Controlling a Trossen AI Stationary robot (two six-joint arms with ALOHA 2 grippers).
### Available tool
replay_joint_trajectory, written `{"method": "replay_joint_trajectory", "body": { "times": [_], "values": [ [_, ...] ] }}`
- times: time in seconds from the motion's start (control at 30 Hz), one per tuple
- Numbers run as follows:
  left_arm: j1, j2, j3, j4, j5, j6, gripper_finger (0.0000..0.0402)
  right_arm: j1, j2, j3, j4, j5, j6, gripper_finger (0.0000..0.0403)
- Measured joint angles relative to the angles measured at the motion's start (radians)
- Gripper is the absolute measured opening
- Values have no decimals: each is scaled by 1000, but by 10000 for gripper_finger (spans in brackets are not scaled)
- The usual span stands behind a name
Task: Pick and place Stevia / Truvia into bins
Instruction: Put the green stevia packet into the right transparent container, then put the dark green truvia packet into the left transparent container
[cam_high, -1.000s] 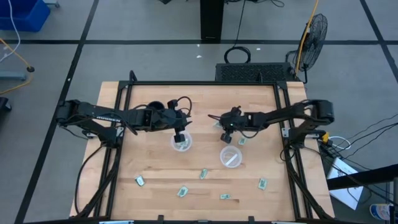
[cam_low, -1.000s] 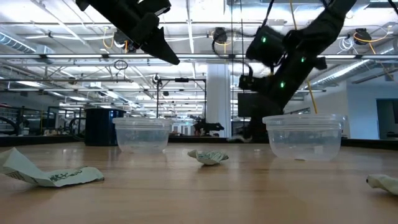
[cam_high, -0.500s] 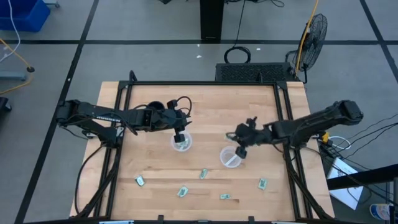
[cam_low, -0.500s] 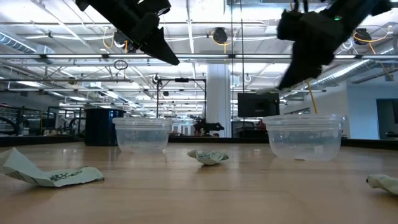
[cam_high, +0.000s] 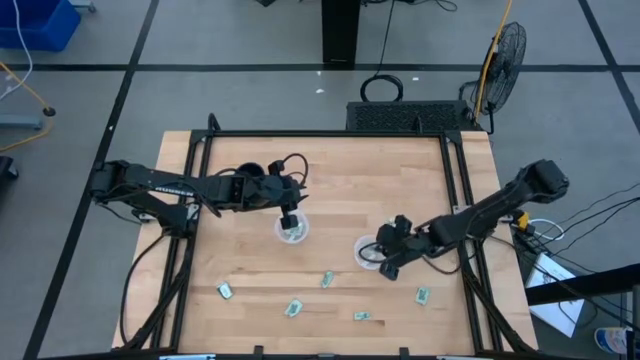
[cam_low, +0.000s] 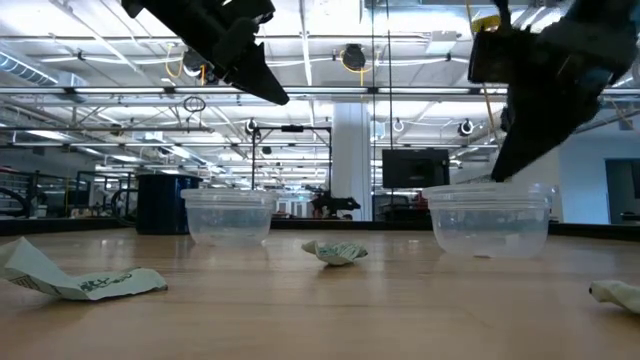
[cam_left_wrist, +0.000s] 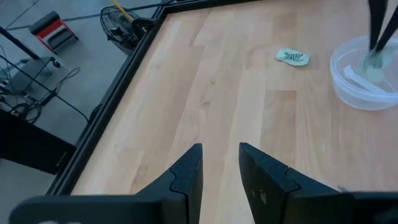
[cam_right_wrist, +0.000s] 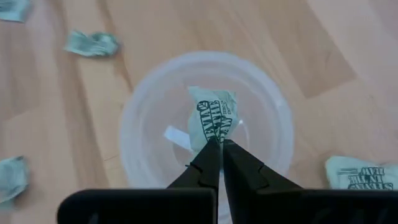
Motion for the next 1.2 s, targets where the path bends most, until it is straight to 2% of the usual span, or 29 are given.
{"method": "replay_joint_trajectory", "body": {
  "times": [0.27, 0.47, 0.7, 0.9, 1.03, 1.2],
  "values": [
    [0, 0, 0, 5, 0, -11, 111, -25, 111, 0, 39, -53, -64, 3],
    [-1, 0, 0, 2, 4, -30, 111, -65, 128, 0, 47, -106, -108, 34],
    [-10, 0, 0, -8, 172, -51, 111, -93, 118, 0, 57, -107, -152, 77],
    [-55, 0, 0, -67, 310, -69, 111, -99, 70, 0, 64, -114, -191, 98],
    [-107, 0, 0, -184, 390, -159, 111, -105, -6, 0, 86, -140, -256, 98],
    [-184, -6, 0, -410, 395, -453, 111, -121, -122, 0, 112, -129, -338, 91]
  ]
}}
